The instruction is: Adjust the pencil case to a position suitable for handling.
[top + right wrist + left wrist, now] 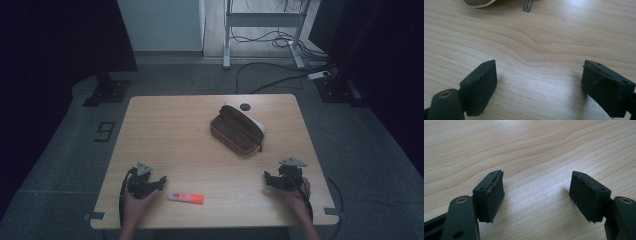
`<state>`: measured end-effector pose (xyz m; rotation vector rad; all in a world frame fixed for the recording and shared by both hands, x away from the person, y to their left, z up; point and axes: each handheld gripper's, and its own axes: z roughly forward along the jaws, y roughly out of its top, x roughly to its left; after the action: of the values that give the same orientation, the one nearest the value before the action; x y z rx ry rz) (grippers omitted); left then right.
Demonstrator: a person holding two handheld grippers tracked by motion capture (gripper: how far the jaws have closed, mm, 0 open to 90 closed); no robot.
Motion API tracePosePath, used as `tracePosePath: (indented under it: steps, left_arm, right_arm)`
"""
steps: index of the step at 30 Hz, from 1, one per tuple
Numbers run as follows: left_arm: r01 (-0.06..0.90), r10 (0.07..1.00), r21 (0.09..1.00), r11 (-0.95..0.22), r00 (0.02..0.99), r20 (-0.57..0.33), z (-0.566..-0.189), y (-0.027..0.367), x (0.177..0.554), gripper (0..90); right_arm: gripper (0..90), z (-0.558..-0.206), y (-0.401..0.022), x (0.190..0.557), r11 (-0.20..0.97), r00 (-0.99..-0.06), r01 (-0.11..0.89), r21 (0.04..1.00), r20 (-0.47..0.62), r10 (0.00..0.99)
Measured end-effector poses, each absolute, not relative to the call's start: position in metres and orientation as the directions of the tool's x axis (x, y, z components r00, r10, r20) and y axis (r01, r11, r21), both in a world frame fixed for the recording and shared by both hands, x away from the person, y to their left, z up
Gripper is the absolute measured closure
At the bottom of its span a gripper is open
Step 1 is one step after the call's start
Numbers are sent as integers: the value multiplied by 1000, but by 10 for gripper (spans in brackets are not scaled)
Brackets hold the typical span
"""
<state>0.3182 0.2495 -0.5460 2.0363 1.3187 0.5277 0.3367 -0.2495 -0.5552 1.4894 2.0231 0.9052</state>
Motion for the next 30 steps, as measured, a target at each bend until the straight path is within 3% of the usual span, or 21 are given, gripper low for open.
tracePosePath:
  steps: [13, 21, 30]
  left_arm:
    - [648, 910, 705, -288, 415, -9, -546, 249, 318, 273]
    - [648, 910, 705, -288, 415, -9, -546, 249, 318, 273]
    - [648, 910, 705, -288, 414, -9, -546, 249, 318, 274]
  right_arm:
    - [153, -555, -250, 335, 189, -297, 643, 743, 15, 955]
    - [234, -554, -255, 334, 132, -285, 637, 760, 73, 956]
    - [264, -540, -255, 335, 115, -307, 568, 815, 81, 948]
